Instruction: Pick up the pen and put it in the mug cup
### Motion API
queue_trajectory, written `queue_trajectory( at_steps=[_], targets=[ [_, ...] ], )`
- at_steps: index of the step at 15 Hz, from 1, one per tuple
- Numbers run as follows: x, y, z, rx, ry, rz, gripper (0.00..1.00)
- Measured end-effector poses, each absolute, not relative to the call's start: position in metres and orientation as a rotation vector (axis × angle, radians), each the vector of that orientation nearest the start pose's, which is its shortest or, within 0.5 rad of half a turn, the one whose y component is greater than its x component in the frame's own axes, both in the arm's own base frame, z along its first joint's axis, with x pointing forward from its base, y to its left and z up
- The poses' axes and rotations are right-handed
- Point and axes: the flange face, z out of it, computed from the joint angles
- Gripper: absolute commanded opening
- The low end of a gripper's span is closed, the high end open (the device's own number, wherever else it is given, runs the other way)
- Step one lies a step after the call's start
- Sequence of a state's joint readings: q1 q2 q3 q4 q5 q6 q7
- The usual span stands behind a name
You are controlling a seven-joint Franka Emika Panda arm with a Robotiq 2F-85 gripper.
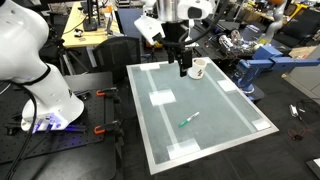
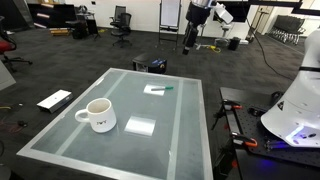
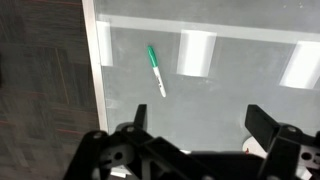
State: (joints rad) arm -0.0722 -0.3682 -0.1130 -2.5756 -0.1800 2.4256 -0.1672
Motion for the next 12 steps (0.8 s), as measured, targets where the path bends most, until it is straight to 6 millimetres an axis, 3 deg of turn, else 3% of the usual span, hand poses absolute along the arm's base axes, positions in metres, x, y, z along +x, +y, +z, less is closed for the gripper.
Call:
queue_trajectory(
  at_steps=[4, 12],
  targets=[
    [0.431, -0.098, 0.391, -3.25, -0.212, -0.246, 1.0],
    [0.439, -0.117, 0.339, -3.236, -0.257, -0.055, 1.0]
  ],
)
